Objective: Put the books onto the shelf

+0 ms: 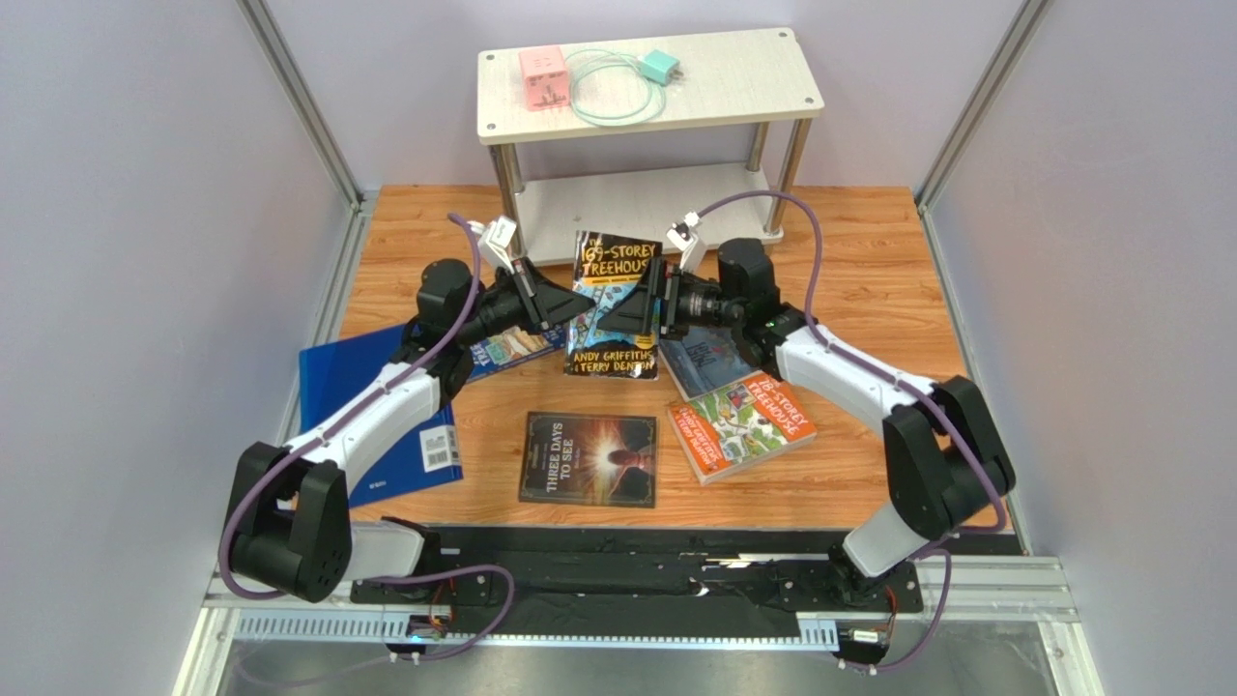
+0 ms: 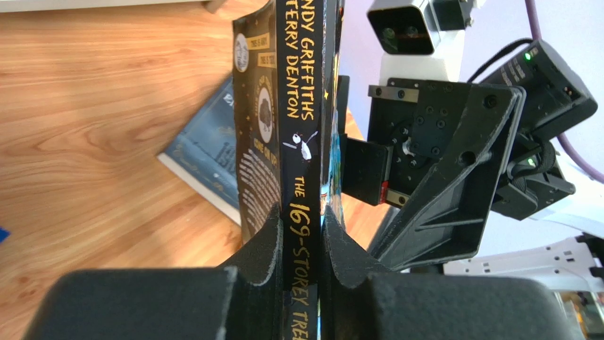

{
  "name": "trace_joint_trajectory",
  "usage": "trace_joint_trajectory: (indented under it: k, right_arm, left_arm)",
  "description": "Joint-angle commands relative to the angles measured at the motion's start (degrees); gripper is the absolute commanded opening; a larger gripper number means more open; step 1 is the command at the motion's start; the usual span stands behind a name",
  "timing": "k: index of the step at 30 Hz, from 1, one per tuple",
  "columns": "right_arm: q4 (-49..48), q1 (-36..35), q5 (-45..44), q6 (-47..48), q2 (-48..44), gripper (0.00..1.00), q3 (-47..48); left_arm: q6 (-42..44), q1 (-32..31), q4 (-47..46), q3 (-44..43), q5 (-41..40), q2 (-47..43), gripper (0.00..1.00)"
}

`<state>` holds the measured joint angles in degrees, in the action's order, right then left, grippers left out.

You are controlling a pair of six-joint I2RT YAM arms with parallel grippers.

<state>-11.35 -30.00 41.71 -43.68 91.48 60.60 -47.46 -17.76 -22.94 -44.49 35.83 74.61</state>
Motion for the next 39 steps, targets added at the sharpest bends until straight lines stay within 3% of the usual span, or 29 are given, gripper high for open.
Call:
trace_joint_trajectory:
  k: [1, 8, 13, 24, 35, 39]
  right_arm:
    - [-1.03, -0.76, -4.0, -0.26, -7.63, 1.0, -3.46]
    - [-8.85, 0.9, -7.87, -6.05, -14.92, 1.0, -14.09]
    - [-20.61, 1.43, -10.51, -12.3, -19.23, 1.0, -23.05]
    - [-49.36, 0.82, -11.74, -23.81, -13.35, 1.0, -29.75]
    - [-54.65, -1.2, -14.11, -27.6, -7.72, 1.0, -28.69]
    - [-53.87, -1.2, -15.52, -27.6, -8.6, 0.93, -28.08]
  left_arm:
    - [0.0, -0.26, -2.46, -5.34, 0.29, -1.92, 0.0]
    - [-4.12, -0.26, -6.33, -7.1, 0.38, -1.66, 0.0]
    - [-6.76, -0.26, -10.28, -8.42, 1.6, -0.61, 0.0]
    - [-11.86, -0.35, -18.02, -7.89, 3.54, 1.42, 0.0]
    - [-14.76, -0.35, -22.32, -6.4, 2.75, 2.38, 0.0]
    - [-13.71, -0.35, -20.84, -5.43, 2.4, 2.12, 0.0]
